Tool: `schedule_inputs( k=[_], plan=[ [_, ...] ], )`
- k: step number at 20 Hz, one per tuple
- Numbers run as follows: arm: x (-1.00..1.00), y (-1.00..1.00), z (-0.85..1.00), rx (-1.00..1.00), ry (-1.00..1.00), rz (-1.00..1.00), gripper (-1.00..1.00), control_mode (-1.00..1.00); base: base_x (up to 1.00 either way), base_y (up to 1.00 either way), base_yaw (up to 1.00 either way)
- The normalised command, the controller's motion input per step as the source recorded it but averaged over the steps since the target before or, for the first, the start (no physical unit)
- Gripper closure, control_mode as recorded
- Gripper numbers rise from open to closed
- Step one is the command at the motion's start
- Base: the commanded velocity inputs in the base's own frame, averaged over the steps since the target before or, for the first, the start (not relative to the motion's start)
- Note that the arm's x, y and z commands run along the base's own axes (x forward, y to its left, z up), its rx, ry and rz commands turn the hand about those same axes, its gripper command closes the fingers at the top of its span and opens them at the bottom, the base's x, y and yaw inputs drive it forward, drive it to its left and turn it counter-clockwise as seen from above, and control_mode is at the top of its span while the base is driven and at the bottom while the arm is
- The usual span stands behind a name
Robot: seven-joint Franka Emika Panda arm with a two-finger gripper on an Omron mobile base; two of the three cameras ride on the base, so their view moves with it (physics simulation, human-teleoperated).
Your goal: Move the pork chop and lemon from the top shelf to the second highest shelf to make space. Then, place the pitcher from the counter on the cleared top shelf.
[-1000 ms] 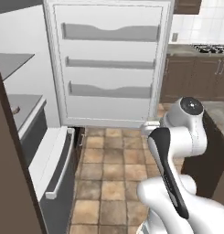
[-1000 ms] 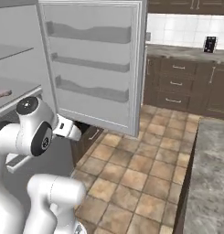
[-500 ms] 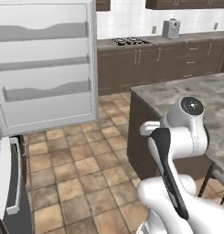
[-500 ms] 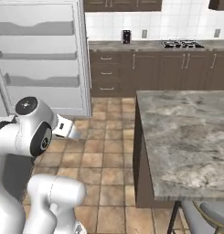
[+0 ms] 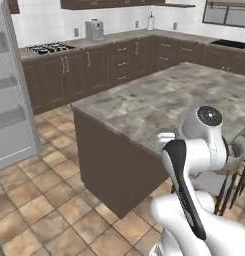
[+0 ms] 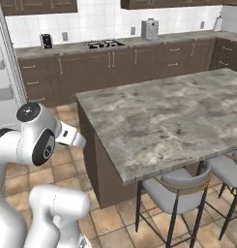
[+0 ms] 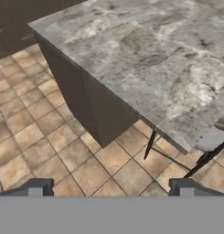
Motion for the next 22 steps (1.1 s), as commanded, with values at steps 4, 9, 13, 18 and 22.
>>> schedule_inputs(
  k=[4,9,13,18,22],
  plan=[
    [0.00,0.00,0.00,0.00,0.00,0.00,-1.00,1.00,0.05,-0.36,-0.66],
    [0.00,0.00,0.00,0.00,0.00,0.00,-1.00,1.00,0.15,-0.44,-0.63],
    [0.00,0.00,0.00,0.00,0.00,0.00,-1.00,1.00,0.24,-0.68,-0.57],
    [0.00,0.00,0.00,0.00,0.00,0.00,-1.00,1.00,0.27,-0.94,-0.37],
    [0.00,0.00,0.00,0.00,0.00,0.00,-1.00,1.00,0.18,-1.00,-0.16]
  ],
)
